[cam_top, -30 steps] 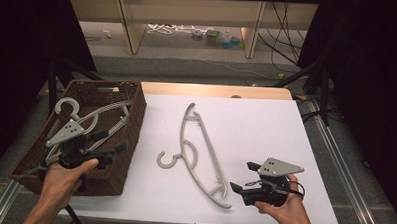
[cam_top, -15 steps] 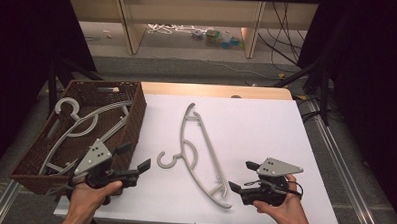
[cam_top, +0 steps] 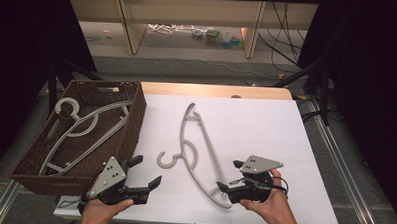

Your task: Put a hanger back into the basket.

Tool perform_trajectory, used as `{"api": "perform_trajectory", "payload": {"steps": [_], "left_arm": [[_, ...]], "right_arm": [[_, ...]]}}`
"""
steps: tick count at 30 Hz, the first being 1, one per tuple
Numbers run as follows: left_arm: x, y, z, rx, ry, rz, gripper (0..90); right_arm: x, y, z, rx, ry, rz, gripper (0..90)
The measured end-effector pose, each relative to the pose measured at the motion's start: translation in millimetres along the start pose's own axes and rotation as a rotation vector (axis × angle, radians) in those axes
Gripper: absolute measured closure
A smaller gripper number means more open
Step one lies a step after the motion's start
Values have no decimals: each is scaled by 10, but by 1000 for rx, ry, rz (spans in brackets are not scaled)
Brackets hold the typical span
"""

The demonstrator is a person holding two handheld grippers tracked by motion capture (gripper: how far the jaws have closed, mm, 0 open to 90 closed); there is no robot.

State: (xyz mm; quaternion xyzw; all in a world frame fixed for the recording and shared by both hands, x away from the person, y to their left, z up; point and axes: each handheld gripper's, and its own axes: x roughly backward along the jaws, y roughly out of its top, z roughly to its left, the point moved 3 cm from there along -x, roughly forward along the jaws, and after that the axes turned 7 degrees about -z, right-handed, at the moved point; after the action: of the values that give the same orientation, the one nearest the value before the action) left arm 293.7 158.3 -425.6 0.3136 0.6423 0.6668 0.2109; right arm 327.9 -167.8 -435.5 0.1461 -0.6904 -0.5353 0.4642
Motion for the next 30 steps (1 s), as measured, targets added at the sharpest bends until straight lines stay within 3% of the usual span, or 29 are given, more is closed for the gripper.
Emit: {"api": "perform_trajectory", "payload": {"steps": [3, 8, 10, 12, 20, 30], "left_arm": [[-2, -47, 8, -44, 11, 7, 168], [5, -87, 52, -27, 13, 9, 168], [11, -75, 69, -4, 12, -13, 168], [21, -66, 82, -15, 6, -19, 168], [8, -94, 89, -8, 11, -14, 167], [6, -86, 114, -10, 11, -22, 167]], "right_arm": [[-153, 21, 33, 15, 4, 32, 166], [-392, 80, 115, 50, 41, 97, 167], [-498, 98, 149, 60, 50, 130, 169], [-597, 111, 168, 74, 51, 146, 171], [-934, 108, 163, 62, 71, 257, 185], [-1303, 101, 143, 85, 94, 393, 310]]}}
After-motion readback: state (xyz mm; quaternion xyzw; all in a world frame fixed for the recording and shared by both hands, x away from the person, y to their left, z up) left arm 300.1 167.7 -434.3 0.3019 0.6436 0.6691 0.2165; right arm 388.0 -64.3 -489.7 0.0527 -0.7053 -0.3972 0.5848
